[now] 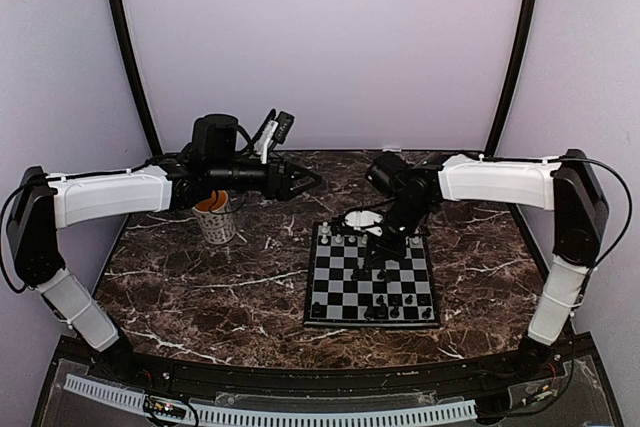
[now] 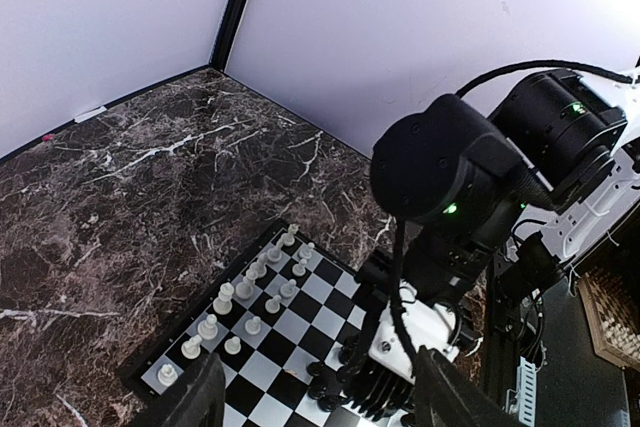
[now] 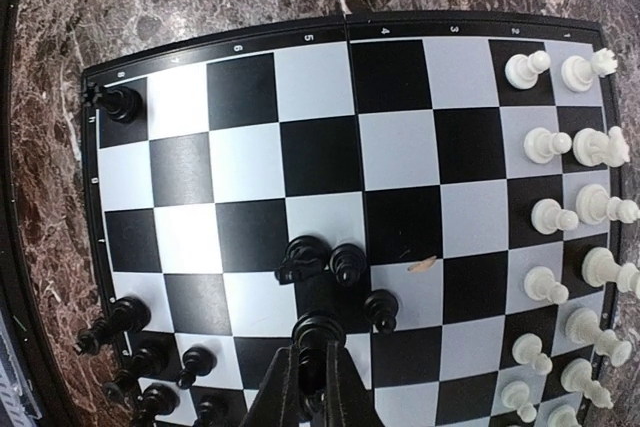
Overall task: Set up the chess pieces on the board
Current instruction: Pick up the bishop from the chessboard, then place the bishop on f8.
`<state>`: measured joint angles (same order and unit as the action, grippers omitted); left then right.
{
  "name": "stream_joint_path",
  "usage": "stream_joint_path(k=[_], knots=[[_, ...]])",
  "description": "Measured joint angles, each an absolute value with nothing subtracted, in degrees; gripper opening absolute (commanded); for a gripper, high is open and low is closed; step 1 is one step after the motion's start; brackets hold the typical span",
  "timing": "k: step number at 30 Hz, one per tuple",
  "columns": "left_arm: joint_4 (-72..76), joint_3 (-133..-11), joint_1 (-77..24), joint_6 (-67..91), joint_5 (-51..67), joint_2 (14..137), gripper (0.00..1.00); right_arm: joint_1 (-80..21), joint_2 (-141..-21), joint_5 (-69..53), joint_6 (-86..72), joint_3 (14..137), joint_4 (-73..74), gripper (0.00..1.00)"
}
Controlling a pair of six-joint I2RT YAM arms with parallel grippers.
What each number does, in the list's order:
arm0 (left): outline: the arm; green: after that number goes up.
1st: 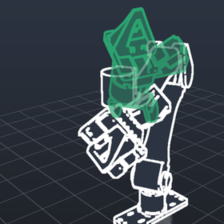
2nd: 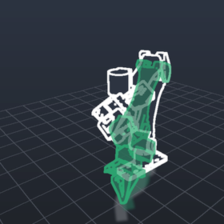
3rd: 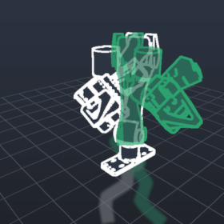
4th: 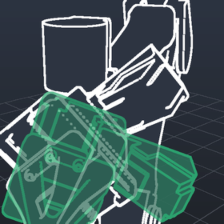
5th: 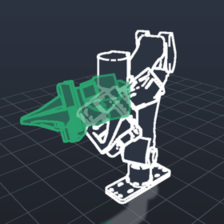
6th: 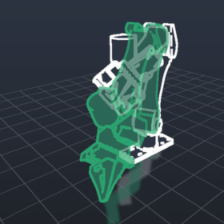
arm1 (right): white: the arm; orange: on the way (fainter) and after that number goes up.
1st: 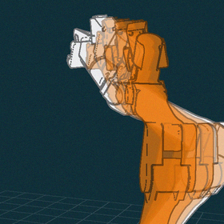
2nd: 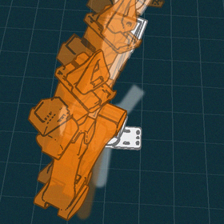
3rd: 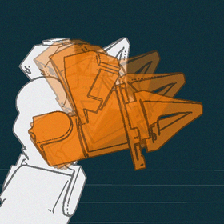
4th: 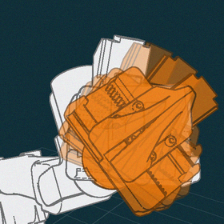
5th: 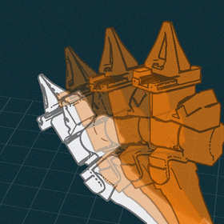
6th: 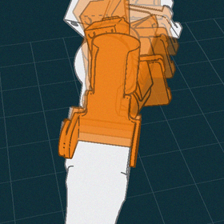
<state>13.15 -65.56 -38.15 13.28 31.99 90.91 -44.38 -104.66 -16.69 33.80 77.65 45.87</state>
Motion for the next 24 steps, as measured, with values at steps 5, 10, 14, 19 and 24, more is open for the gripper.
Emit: stream_joint_path(k=[5, 10, 14, 19, 24], knots=[[13.1, -65.6, -38.2, 13.3, 32.0, 90.9, 0.66, -44.7, -100.0, -17.3, 33.5, 77.6, 48.1, 0.08], [13.1, -65.6, -38.2, 13.3, 32.0, 90.9, 0.66, -46.9, -98.2, -18.2, 33.5, 77.3, 49.6, 0.08], [13.1, -65.6, -38.2, 13.2, 32.0, 90.9, 0.66, -50.2, -98.1, -18.9, 33.6, 77.1, 50.5, 0.09], [13.1, -65.6, -38.2, 13.1, 31.9, 90.9, 0.66, -54.4, -98.6, -19.6, 33.8, 77.2, 50.9, 0.09], [13.1, -65.6, -38.2, 12.7, 31.2, 90.9, 0.66, -56.8, -101.0, -19.6, 33.7, 77.8, 51.0, 0.09]])
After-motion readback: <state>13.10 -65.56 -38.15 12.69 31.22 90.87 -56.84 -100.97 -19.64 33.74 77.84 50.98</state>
